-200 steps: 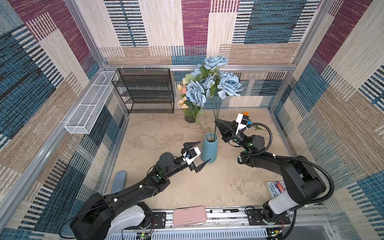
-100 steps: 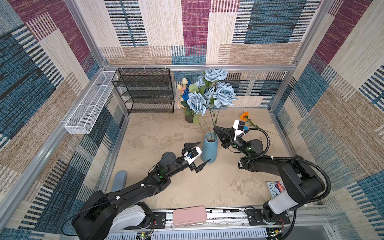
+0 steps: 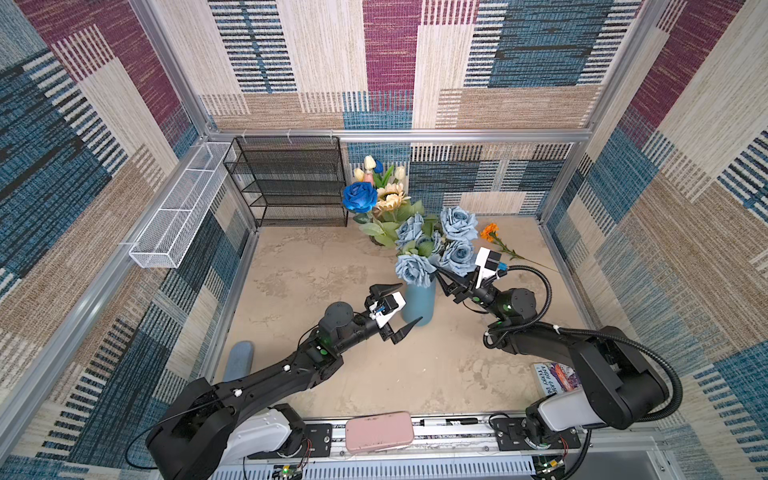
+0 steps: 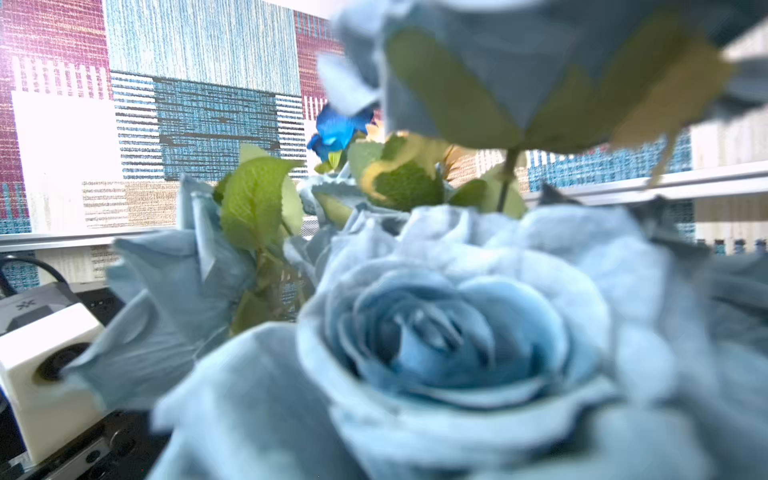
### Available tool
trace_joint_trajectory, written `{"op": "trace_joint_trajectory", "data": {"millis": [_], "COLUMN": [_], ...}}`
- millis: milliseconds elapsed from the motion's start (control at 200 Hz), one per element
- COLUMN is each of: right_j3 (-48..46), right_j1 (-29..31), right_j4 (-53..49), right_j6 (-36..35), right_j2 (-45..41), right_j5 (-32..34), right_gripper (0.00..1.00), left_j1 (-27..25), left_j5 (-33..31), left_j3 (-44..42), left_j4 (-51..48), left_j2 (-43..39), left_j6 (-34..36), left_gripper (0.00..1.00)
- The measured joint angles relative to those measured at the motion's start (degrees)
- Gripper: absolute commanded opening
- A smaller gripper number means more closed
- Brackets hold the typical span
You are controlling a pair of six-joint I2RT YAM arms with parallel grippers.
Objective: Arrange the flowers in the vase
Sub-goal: 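Lower the pale blue rose stems into the light blue vase, then open the right gripper and withdraw it from the vase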
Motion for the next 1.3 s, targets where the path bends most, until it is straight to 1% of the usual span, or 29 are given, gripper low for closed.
{"op": "trace_joint_trajectory", "data": {"millis": [275, 446, 531, 621, 856, 1042, 1187, 1302], "right_j3": [-3.0, -3.3, -3.5, -2.7, 1.1, 3.8, 5.2, 5.9], "right_j1": [0.0, 0.0, 0.0, 0.0, 0.1, 1.4, 2.9, 4.5], "right_j4": [-0.4, -1.0, -2.2, -3.8, -10.0, -13.1, -16.1, -18.9], "right_j6": [-6.6, -10.7, -12.3, -13.2, -15.1, -16.1, -17.4, -18.9], "right_j2": [-8.5, -12.4, -12.9, -11.9, -8.2, -6.2, -6.1, -8.3], "right_j5": [4.1, 5.2, 5.4, 5.2, 0.1, -2.9, -3.7, -4.6], "right_gripper": [0.74, 0.76, 0.74, 0.69, 0.58, 0.55, 0.56, 0.58], "left_j1": [0.0, 0.0, 0.0, 0.0, 0.0, 0.0, 0.0, 0.0], "left_j5": [0.0, 0.0, 0.0, 0.0, 0.2, 0.2, 0.2, 0.1], "left_j3": [0.3, 0.4, 0.7, 0.7, 0.8, 0.8, 0.5, 0.2], "left_j4": [0.0, 0.0, 0.2, 0.3, 0.6, 0.6, 0.6, 0.6], "left_j2": [0.3, 0.7, 1.3, 1.9, 2.2, 2.2, 1.8, 1.3], "left_j6": [0.0, 0.0, 0.0, 0.0, 0.0, 0.0, 0.0, 0.2], "left_gripper": [0.96, 0.96, 0.96, 0.96, 0.96, 0.96, 0.96, 0.96]}}
